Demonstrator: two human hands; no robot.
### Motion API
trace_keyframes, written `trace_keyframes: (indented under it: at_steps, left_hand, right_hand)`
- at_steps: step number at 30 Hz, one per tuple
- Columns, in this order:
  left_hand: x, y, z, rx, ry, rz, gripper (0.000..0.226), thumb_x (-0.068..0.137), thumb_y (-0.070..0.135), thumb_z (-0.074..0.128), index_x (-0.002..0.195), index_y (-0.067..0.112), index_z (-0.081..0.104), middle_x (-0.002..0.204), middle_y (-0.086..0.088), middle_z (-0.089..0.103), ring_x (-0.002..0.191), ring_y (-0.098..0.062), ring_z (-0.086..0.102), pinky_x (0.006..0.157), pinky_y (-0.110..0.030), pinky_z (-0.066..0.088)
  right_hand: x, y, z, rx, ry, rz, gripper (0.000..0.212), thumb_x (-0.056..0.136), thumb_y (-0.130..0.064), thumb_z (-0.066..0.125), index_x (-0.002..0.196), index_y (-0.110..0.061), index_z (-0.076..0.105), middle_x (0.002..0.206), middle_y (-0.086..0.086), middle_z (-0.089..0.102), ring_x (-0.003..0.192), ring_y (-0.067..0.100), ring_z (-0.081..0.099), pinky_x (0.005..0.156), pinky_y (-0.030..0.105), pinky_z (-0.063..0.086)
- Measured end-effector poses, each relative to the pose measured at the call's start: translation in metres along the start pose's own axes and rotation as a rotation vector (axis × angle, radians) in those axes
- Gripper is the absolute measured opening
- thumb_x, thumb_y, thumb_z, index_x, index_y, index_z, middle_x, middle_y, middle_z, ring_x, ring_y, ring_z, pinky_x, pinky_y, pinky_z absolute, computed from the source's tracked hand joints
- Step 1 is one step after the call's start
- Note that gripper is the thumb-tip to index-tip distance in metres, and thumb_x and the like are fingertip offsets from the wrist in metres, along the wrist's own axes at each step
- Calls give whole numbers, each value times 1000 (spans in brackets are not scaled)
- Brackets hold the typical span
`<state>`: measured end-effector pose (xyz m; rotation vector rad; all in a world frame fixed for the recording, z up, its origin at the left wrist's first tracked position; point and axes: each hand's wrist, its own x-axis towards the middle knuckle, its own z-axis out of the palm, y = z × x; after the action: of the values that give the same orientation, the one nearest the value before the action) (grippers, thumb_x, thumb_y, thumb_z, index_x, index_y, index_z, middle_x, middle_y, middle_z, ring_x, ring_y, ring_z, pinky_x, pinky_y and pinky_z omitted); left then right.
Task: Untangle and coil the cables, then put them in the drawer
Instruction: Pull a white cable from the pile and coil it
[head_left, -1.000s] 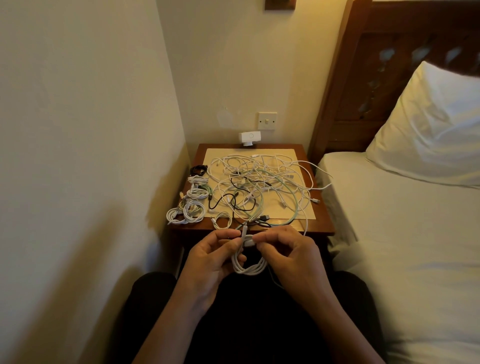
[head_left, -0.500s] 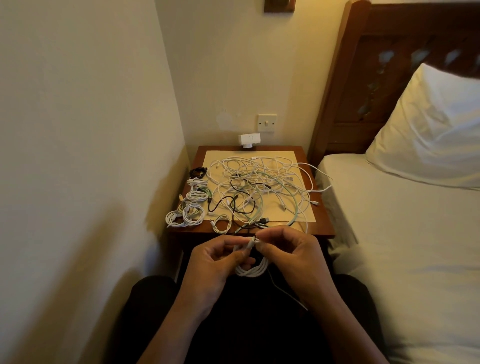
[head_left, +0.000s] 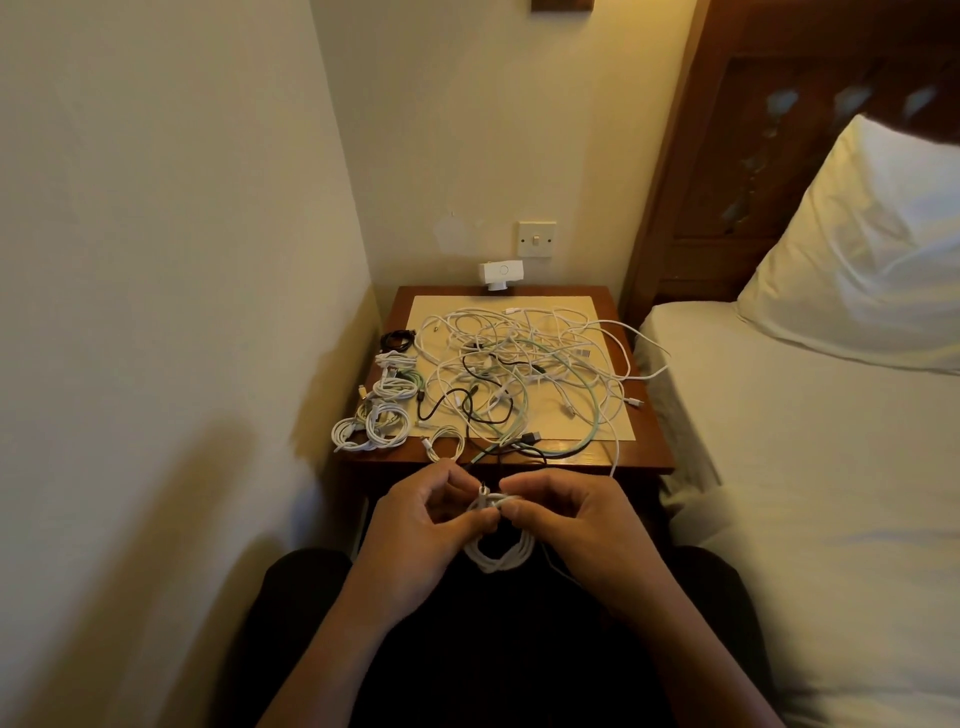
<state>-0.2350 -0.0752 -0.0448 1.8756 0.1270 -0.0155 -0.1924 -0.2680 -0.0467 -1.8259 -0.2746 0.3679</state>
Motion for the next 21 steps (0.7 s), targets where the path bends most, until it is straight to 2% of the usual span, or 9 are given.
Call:
trace_keyframes:
  at_steps: [5,9,11,13,15,18,21]
  left_hand:
    - [1,-3,5,249,83,172,20,90,18,77,103,32,74,92,16,75,89,1,72,80,-20,58]
    - [3,-13,15,406,161,387,32,93,17,73,122,29,73,111,20,73,103,7,66,86,-11,51]
    - [5,-16,16,390,178,366,38,92,19,74,127,31,69,116,23,69,109,13,62,90,-6,47]
    - [8,-17,12,321,145,242,38,91,24,74,124,41,67,113,30,69,109,17,60,91,-3,45]
    - [13,-14,5,213,72,99,31,92,29,73,118,46,70,106,29,73,105,13,64,91,-7,48]
    - [20,-10,-2,-51,-30,-47,24,94,23,71,116,31,75,104,10,78,98,-8,74,92,-28,58]
    - [25,-11,-5,-162,-68,-98,29,90,12,74,117,23,76,105,-2,79,97,-22,76,93,-42,59]
  right_hand:
    - [6,5,3,103,87,25,14,90,-23,77,103,-23,80,97,-7,79,94,9,75,93,38,59]
    - [12,7,2,156,132,37,11,88,-21,79,99,-22,81,92,-6,80,90,11,76,85,31,60]
    - [15,8,0,178,123,42,11,88,-19,79,98,-21,81,92,-4,80,89,13,76,84,30,60]
    - [17,10,-1,198,121,54,11,88,-18,78,98,-20,81,92,-1,80,90,16,77,85,33,60]
    - [19,13,-2,220,106,72,11,88,-19,78,99,-19,81,94,0,80,92,18,76,90,38,61]
    - [24,16,-5,219,43,87,14,90,-20,76,103,-19,80,99,1,79,96,19,76,95,44,60]
    - [33,17,-6,221,4,78,15,92,-20,74,106,-20,79,101,3,79,98,21,75,97,48,58]
